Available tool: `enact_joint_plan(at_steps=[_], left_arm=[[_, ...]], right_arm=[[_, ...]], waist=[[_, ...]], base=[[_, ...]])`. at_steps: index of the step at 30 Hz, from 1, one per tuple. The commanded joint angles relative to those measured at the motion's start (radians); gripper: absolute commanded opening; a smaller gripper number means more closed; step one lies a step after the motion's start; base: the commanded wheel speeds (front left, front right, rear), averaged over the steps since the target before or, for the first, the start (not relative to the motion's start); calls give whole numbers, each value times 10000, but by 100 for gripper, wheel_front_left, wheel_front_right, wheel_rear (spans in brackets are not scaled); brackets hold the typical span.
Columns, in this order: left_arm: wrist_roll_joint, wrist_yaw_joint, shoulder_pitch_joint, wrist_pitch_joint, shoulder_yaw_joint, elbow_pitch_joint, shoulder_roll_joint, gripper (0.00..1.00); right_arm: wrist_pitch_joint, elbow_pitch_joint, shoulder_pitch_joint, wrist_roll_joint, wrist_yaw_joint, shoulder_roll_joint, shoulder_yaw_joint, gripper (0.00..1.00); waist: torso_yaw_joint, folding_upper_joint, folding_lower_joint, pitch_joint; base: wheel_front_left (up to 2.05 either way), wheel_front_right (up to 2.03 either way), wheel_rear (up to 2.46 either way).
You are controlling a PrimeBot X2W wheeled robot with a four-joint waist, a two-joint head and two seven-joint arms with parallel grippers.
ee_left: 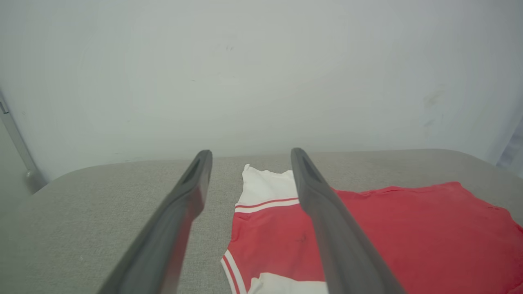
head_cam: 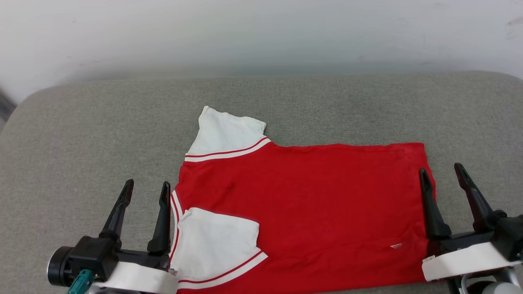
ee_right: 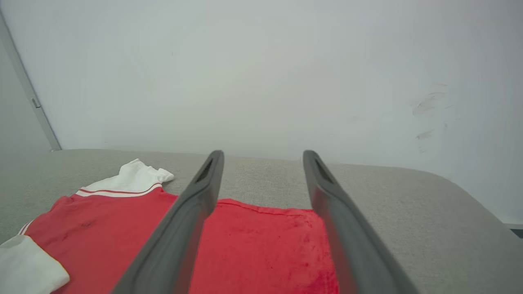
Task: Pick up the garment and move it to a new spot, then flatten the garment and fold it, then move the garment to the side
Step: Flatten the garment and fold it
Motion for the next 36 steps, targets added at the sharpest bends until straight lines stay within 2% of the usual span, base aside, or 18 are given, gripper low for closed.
enact_joint_plan(at_steps=[1,5,9,10,15,21,30,36], left_arm=[[163,-202,50,-44,179,59,-136,100],[392,-681,-207,-44,485,255,-386,100],[533,-1173,-813,-43,627,546,-317,100],[533,-1173,-813,-43,627,546,-317,100],[487,-1640,-2401,543,528,1172,352,100],[-358,-1959,-4856,2880,463,1662,1650,100],[-2482,-2019,-7812,7736,-771,3268,3875,100],[-3706,-2023,-8983,10028,-1047,4323,4681,100]], right_arm=[[-98,87,-108,7,-4,103,-21,100],[-232,156,-243,124,-4,215,-63,100],[-234,19,-510,222,-4,252,-191,100],[-234,19,-510,222,-4,252,-191,100],[-169,-202,-866,260,-4,200,-164,100],[-339,-182,-1338,344,-4,340,-129,100],[-660,235,-1811,460,-4,520,60,100],[-780,454,-2049,548,-4,625,212,100]], waist=[[-65,0,0,52],[-225,0,0,225],[-487,0,0,640],[-487,0,0,640],[-920,0,0,1458],[-1638,0,0,2441],[-2528,0,0,3489],[-2987,0,0,3890]], base=[[0,0,0],[0,0,0],[0,0,0],[0,0,0],[0,0,0],[0,0,0],[0,0,0],[0,0,0]])
